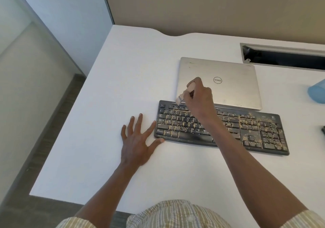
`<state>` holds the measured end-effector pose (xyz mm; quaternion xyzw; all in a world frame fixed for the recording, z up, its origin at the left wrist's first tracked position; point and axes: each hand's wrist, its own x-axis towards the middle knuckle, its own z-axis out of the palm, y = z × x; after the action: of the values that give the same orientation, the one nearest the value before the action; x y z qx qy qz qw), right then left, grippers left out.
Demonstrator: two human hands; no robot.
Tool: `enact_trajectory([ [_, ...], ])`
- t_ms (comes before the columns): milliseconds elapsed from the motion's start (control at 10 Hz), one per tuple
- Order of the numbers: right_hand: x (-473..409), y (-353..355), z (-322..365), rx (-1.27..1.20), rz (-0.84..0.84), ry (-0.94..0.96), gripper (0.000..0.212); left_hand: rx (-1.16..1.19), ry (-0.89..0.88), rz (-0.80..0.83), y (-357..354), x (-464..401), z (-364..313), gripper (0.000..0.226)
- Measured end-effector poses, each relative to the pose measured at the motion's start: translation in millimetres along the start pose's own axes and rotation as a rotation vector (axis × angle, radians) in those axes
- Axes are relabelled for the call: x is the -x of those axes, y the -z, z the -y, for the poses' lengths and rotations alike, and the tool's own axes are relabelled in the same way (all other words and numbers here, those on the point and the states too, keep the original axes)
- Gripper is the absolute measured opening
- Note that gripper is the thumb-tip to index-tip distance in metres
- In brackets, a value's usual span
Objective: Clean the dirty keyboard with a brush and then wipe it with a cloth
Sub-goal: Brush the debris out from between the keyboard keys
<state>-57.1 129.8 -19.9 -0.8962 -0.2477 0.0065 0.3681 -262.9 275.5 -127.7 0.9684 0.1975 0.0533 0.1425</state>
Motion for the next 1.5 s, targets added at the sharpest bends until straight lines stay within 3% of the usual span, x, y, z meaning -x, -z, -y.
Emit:
enact_trajectory([
  [800, 0, -7, 2, 0.010, -0.033, -0.079, 0.016, -0.011, -0.002, 0.005, 0, 1, 0, 0.072],
  [1000, 1, 5, -6, -0.030, -0.132, -0.131, 0.017, -0.003, 0.003, 0.008, 0, 0, 1, 0.071],
  [1500, -2, 5, -10, 0.026, -0.101, -0.138, 0.017, -0.011, -0.010, -0.003, 1, 1, 0, 0.073],
])
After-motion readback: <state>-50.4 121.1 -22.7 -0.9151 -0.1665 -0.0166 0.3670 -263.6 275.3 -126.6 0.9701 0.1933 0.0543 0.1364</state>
